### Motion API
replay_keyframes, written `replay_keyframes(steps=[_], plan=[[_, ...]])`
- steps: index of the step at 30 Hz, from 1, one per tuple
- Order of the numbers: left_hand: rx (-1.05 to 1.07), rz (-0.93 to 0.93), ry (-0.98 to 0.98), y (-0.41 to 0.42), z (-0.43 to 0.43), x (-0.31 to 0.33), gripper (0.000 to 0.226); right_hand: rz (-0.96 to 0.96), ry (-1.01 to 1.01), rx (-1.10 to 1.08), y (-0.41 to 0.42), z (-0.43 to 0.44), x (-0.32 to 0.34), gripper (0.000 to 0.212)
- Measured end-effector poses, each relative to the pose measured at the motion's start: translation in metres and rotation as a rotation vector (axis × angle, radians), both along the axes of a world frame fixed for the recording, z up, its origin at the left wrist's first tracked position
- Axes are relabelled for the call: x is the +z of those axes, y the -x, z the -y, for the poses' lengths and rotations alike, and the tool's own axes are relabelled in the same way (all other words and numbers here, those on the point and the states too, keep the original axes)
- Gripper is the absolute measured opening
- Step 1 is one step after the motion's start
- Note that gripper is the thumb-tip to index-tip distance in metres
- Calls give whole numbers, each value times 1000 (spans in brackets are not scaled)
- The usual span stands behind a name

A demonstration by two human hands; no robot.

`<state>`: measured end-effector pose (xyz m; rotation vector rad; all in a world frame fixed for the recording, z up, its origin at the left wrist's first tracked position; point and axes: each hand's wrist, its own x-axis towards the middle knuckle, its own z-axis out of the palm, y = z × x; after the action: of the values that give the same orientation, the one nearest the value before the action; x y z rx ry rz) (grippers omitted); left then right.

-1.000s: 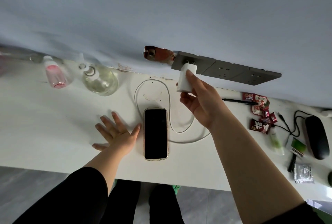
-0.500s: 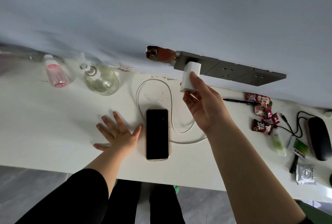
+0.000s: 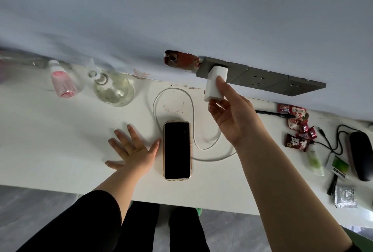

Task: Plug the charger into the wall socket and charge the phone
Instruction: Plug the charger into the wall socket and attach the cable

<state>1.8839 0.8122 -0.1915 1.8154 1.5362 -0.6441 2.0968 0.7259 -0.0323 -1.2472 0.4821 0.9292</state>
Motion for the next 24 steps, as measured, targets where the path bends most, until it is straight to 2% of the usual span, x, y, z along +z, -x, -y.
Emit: replay_keyframes(steps=[9, 13, 15, 17, 18, 19, 22, 24], plan=[[-27, -36, -6, -1, -1, 0, 120, -30, 11, 48, -10, -1, 0, 23], [-41, -39, 4, -2, 0, 3, 111, -42, -7, 96, -13, 3, -2, 26], [-38, -40, 6, -2, 0, 4, 107, -38, -35, 238, -21, 11, -3, 37], [-40, -41, -2, -2, -1, 5, 105, -51, -1, 408, -29, 27, -7, 63], [-44, -42, -3, -2, -1, 5, 105, -46, 68, 459, -32, 38, -11, 71], [-46, -43, -2, -1, -1, 4, 106, -17, 161, 474, -34, 50, -18, 70], [-45, -42, -5, -2, 0, 4, 112, 179, 542, 315, -32, 85, -54, 36], [-42, -29, -15, -1, 1, 3, 118, 291, 806, 243, -30, 100, -84, 39]])
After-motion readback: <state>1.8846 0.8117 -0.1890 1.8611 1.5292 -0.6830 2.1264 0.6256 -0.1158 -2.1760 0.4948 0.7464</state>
